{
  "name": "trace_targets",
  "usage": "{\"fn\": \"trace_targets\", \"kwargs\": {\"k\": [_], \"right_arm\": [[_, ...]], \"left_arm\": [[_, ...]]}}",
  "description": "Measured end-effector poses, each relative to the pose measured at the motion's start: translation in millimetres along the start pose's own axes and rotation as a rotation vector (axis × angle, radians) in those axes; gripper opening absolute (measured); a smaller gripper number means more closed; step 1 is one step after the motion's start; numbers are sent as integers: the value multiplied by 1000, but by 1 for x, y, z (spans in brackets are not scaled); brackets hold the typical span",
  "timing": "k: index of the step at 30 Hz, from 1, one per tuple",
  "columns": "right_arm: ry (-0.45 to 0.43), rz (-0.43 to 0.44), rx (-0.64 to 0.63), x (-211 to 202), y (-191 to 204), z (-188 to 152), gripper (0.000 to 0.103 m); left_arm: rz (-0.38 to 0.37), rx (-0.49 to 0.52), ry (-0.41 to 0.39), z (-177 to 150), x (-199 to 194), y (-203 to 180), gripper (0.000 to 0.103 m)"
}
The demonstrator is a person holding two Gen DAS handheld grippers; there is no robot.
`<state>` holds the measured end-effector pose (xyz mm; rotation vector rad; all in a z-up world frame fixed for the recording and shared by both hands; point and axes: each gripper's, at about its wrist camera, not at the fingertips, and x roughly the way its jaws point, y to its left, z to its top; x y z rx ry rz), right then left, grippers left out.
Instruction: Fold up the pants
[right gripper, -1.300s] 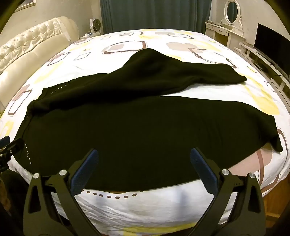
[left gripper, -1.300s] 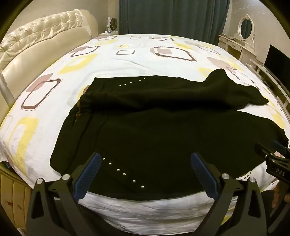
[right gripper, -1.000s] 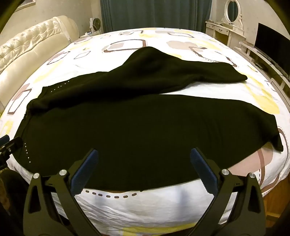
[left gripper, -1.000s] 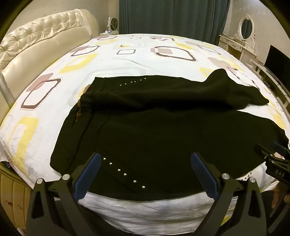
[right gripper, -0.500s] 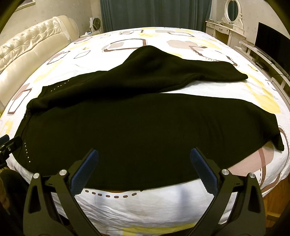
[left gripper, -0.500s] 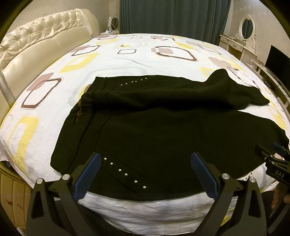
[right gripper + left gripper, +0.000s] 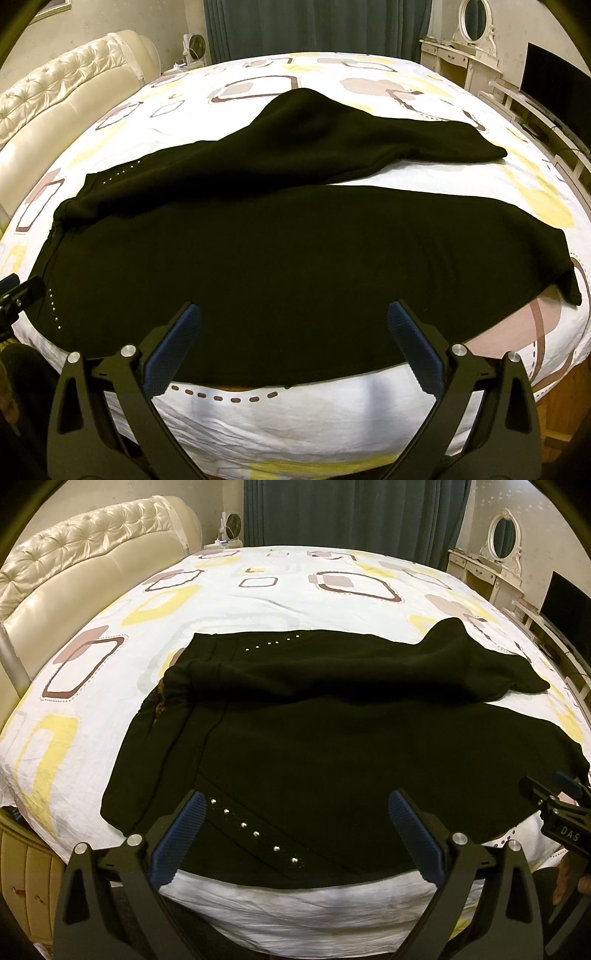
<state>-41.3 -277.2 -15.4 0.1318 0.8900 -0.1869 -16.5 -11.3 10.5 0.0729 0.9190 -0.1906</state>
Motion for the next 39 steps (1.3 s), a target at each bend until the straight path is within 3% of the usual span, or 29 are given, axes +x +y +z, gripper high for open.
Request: {"fn": "trace_targets", "kwargs": {"k": [5,8,15,18,22,26,29,30,32,34,36,38,39], "right_arm": [[18,53,38,2,-4,1,101],[54,143,117,-1,-12,4,101],[73,111,55,-3,-16,13,101],[34,136,57,-10,-36,26,101],[-85,210,135,-33,-105,52,101],[-91,84,181,-46,-219,76,101],[-45,-30,310,-40,-318,82,100],[10,-65,350,-33,-343,81,97],[57,-63,447,-17,-388,70,71],[136,-39,500,5,-413,58,65],[200,-55,456,22,-416,52,65],[214,-34,418,29,-414,48,62],[213,-11,393,31,-410,47,55]], "left_arm": [[-7,1,7,-1,2,1,99],[-6,4,4,-1,2,0,99],[-18,35,-13,0,1,-7,99],[-32,55,-16,1,1,-7,99],[-51,58,-20,3,1,-5,99],[-60,58,-33,8,2,0,99],[-47,57,-48,12,6,6,99],[-39,57,-51,13,8,8,99],[-20,55,-47,15,13,12,99],[-2,53,-31,17,18,15,99],[18,46,-16,18,23,19,99],[32,40,-5,18,26,22,99],[39,36,0,18,27,24,99]]}}
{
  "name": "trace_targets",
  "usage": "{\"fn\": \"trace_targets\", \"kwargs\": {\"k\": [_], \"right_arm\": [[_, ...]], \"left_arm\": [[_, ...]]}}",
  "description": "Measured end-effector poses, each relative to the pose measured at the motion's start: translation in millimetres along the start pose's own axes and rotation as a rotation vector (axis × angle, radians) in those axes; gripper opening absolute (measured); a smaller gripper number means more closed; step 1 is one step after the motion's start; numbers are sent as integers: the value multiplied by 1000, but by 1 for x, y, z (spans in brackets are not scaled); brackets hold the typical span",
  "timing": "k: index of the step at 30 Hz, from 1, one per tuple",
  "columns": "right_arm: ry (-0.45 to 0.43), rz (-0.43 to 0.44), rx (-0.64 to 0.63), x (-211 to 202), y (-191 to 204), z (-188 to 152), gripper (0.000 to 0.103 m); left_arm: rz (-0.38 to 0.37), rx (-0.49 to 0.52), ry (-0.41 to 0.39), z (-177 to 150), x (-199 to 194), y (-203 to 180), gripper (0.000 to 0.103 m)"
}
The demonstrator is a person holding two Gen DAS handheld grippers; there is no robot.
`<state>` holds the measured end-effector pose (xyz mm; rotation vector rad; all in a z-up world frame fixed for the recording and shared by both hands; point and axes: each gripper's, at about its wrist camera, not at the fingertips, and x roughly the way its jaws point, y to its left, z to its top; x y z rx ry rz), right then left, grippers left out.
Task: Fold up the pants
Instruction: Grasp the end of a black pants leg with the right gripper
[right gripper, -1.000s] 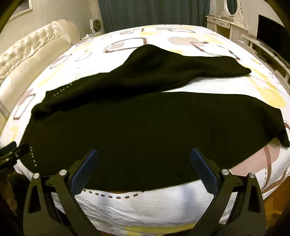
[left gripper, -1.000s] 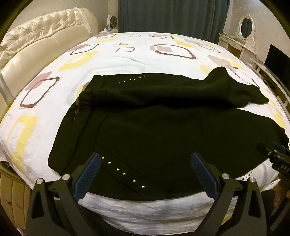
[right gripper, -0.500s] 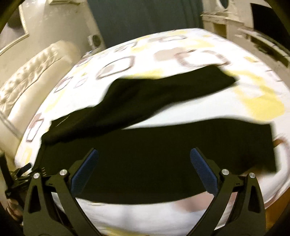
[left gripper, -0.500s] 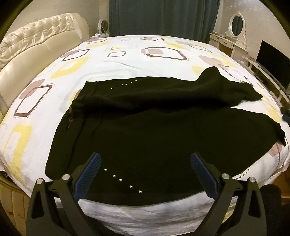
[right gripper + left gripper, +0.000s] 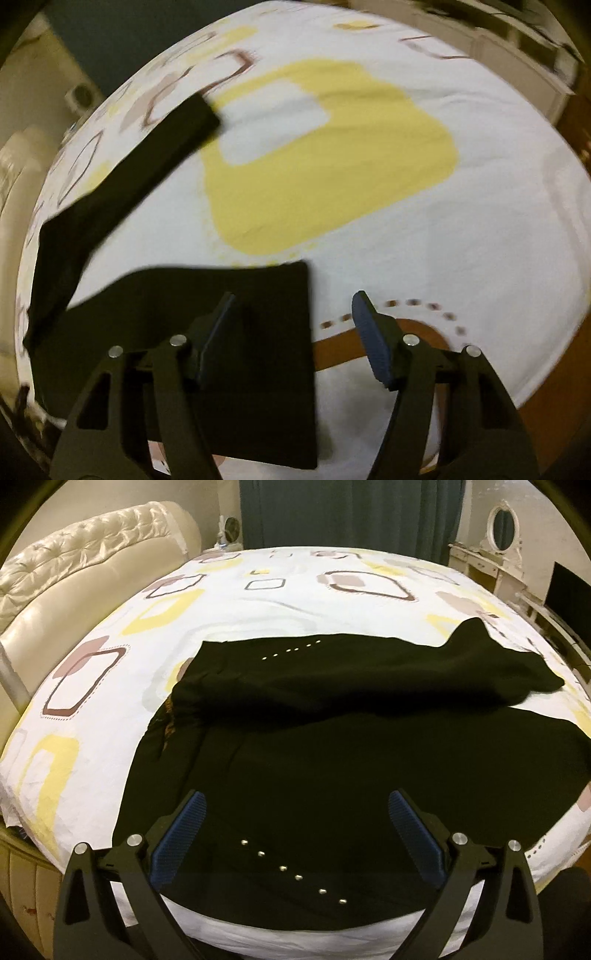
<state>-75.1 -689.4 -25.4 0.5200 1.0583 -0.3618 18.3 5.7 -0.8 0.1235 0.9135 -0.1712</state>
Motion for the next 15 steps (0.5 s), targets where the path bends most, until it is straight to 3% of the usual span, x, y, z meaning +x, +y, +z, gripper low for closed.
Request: {"fn": "trace_targets", "kwargs": {"k": [1,2,4,5,12,14,15], "right_arm": [[4,1,-28,2,5,-1,29],[10,-24,-59,4,10,-2,19],[22,-58,-91,5,13,-1,16],[18,-59,-96,3,11,4,9],[-39,-169,-69,-4,-6,24,3],[-44,-305,-52,9,-15,27,0],[-35,-321,-42,16,-20,32,0]], "left_arm": [[5,-2,4,0,1,1,99],[11,-4,9,0,3,2,99],[13,-10,13,1,5,3,99],[13,-14,16,1,6,4,99],[4,-39,20,4,12,9,99],[-1,-47,22,4,15,13,99],[-3,-48,25,4,17,14,99]]}}
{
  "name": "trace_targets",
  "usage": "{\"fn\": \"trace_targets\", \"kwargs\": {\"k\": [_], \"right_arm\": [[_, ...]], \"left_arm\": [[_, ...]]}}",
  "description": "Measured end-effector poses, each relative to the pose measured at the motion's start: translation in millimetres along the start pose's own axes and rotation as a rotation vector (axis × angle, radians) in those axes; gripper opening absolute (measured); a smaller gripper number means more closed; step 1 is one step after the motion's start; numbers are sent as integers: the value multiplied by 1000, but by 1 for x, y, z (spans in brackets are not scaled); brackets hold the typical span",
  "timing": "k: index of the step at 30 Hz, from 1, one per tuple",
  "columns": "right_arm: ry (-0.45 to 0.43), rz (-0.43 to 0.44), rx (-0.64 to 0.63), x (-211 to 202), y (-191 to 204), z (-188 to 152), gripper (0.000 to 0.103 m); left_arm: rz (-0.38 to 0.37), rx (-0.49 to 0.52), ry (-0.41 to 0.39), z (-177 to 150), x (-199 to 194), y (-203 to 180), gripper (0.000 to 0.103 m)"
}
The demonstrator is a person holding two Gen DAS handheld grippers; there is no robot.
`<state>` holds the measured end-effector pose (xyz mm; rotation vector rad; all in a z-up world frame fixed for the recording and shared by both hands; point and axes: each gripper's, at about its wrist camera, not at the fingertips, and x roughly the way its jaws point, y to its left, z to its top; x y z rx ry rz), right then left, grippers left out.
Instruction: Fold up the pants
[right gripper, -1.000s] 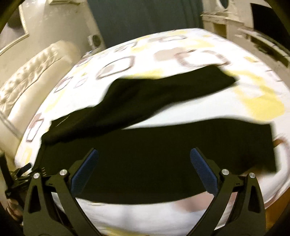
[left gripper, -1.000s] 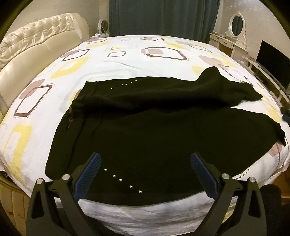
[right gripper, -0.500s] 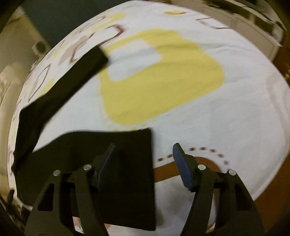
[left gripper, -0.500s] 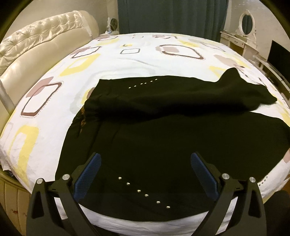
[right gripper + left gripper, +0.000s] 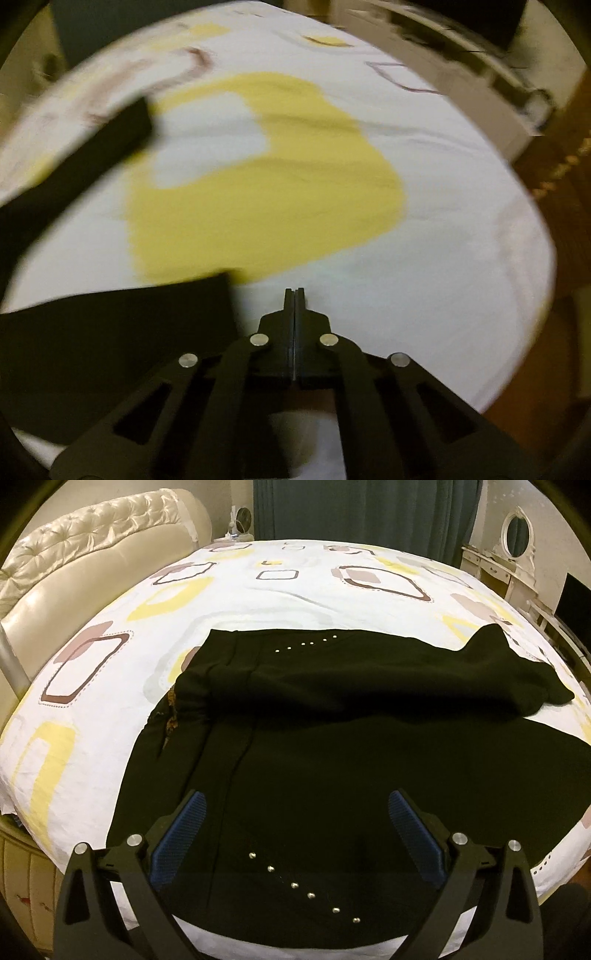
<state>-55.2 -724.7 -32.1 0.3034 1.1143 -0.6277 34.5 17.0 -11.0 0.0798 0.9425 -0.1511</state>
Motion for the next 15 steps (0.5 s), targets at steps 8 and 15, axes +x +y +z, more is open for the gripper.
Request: {"fn": "trace_targets", "kwargs": {"k": [8,15], "right_arm": [[-95,127,26,-31,0,-2,28],[-228,325,-219,-100,122,14,61]], "left_arm": [[-15,37,-3,8,3,18,99],[-96,20,-1,49,7,77,99]]}}
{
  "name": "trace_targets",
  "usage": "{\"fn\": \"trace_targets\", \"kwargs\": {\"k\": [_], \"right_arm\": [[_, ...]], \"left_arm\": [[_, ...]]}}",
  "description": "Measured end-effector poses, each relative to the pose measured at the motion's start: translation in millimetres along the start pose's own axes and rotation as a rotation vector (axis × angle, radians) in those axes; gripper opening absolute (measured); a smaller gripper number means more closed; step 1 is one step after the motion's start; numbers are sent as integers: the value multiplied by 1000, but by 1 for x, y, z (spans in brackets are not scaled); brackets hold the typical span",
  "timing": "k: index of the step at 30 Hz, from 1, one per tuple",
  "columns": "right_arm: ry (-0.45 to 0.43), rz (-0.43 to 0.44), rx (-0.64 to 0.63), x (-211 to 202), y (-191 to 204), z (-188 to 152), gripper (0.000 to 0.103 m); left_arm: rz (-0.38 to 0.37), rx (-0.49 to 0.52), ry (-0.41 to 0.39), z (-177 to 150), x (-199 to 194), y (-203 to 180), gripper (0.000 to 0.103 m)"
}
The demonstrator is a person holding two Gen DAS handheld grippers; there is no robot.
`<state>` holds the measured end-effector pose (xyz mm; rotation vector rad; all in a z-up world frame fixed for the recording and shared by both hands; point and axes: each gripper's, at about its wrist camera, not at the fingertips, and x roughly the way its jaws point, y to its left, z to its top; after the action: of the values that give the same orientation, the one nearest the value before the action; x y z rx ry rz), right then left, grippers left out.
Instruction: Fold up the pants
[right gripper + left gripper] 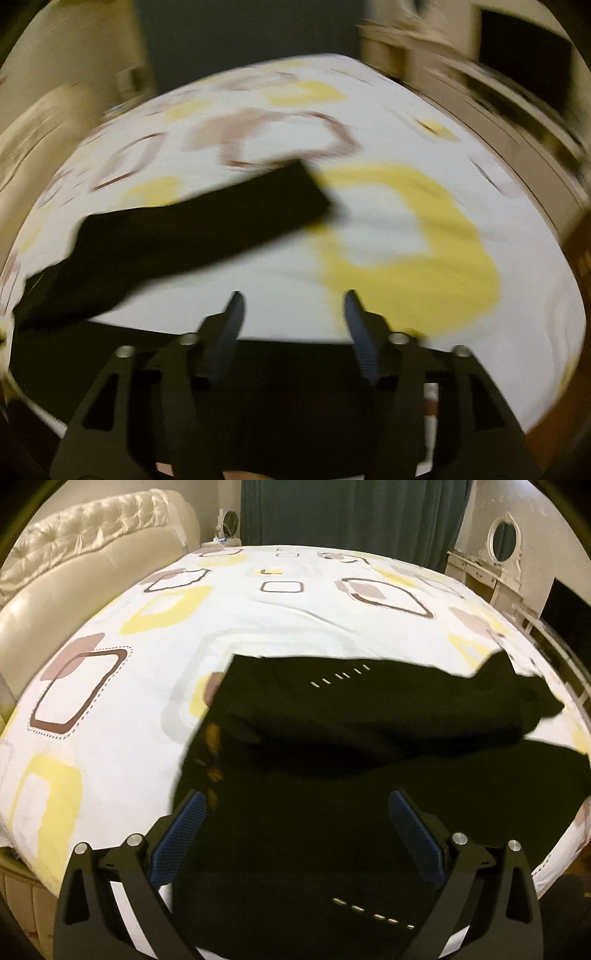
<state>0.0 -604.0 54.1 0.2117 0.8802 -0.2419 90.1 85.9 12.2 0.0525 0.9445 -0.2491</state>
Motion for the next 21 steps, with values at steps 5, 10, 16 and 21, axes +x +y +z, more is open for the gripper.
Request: {"fn": "trace_targets", "kwargs": {"k": [5,10,16,21], "right_arm": [[-16,158,-239,3,126,26,70],[20,288,-399,33,220,44,71],[110,309,-535,78,298,60,71],[159,335,-597,108,331,67,71]], "left_arm": [[-193,-26,44,47,19,55,99],[-280,-8,81,89,66,75,98],[-373,38,174,114,124,77,98],[-506,27,242,117,144,81,69]]}}
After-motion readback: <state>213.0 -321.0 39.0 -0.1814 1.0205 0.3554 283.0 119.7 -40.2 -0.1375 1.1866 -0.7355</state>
